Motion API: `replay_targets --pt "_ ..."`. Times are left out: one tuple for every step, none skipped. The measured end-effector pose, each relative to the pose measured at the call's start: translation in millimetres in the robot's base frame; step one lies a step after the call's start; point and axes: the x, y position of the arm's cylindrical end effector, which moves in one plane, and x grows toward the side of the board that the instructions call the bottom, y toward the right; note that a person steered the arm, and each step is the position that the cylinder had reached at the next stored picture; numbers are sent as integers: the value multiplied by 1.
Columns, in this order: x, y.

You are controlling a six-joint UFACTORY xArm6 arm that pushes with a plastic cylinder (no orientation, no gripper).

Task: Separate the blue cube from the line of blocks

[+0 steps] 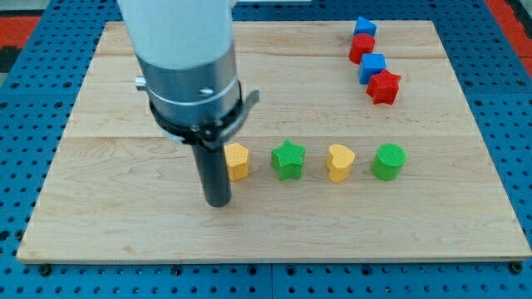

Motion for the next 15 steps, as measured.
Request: replay_targets --pt "0 34" --pt "0 35" --pt "0 35" --pt "17 59" --pt "42 142" --pt "43 240" --pt "26 359" --pt "8 397" --pt "-15 393" --pt "-86 391" --pt "-126 373" --pt "-152 364" --pt "-181 365" --pt "-218 397" --pt "-237 394"
